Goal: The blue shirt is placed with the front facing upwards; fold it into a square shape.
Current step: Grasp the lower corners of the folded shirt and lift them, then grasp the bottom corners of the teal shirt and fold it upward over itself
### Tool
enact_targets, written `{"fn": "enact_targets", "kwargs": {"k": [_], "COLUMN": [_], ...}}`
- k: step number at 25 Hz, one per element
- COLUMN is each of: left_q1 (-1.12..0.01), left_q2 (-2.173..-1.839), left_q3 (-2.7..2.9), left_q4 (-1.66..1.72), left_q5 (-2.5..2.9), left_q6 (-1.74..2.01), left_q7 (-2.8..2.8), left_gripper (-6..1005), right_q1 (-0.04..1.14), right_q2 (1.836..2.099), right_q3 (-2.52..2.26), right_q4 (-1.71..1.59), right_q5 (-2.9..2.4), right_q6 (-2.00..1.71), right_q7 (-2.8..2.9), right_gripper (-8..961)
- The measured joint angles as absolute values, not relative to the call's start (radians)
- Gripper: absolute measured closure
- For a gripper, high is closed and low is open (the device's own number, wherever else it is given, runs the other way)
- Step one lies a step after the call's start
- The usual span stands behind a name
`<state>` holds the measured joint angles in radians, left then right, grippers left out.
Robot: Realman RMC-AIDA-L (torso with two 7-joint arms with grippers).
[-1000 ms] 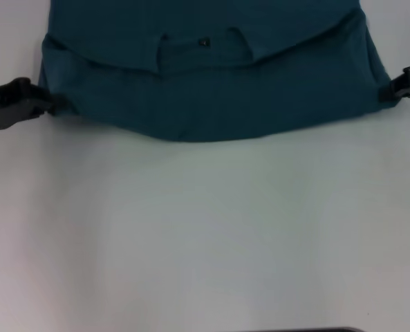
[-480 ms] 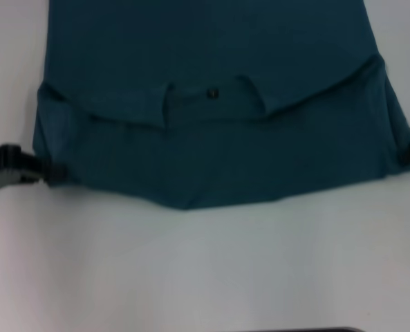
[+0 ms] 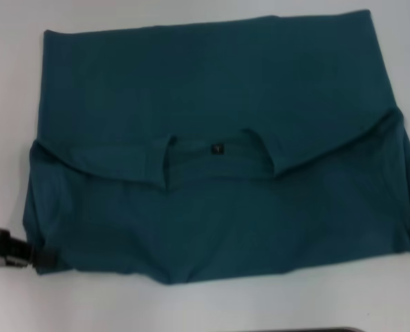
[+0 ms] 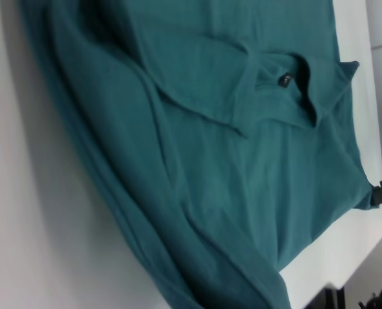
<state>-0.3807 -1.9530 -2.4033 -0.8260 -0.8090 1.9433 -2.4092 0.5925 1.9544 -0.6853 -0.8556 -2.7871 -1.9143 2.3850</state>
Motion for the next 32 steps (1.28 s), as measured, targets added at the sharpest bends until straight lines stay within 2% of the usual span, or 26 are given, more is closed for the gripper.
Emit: {"fn": "enact_targets", "kwargs": {"k": [4, 13, 15, 18, 24, 26, 29, 32], "left_q1": [-0.358, -0.342, -0.35, -0.375, -0.514, -0.561, -0.614, -0.66], "left_q2": [-1.962, -1.991, -1.986, -1.962, -1.877, -1.858, -1.852, -1.852], "left_q3": [-2.398, -2.386, -2.396, -2.406, -2.479, -2.485, -2.482, -2.479], "left_q4": [-0.831, -0.833, -0.833, -0.824, -0.701, -0.674, -0.671, -0.668], "left_q5": [-0.769, -0.706, -0.742, -0.811, -0.862, -0.859, -0.854, -0.839], "left_q6": [1.983, 2.033, 2.04, 2.043, 1.999, 1.949, 1.879, 1.79], "left_q7": [-2.398, -2.339, -2.316, -2.31, -2.355, -2.397, -2.446, -2.489], "left_gripper": [956, 956, 956, 956, 956, 956, 956, 956], "right_q1": [0.565, 0.525, 0.528, 0.545, 0.605, 0.623, 0.635, 0.639], "right_q2": [1.965, 1.962, 1.95, 1.92, 1.838, 1.818, 1.801, 1.801], "right_q3": [-0.71, -0.729, -0.719, -0.712, -0.63, -0.593, -0.55, -0.541], "right_q4": [-0.858, -0.858, -0.853, -0.846, -0.79, -0.759, -0.735, -0.73], "right_q5": [-2.787, -2.747, -2.672, -2.521, -2.328, -2.326, -2.322, -2.323], "right_q6": [-1.968, -1.983, -1.985, -1.985, -1.93, -1.888, -1.802, -1.726], "right_q7": [2.376, 2.357, 2.342, 2.328, 2.334, 2.345, 2.378, 2.404], "right_gripper": [921, 917, 915, 913, 907, 905, 902, 899]}}
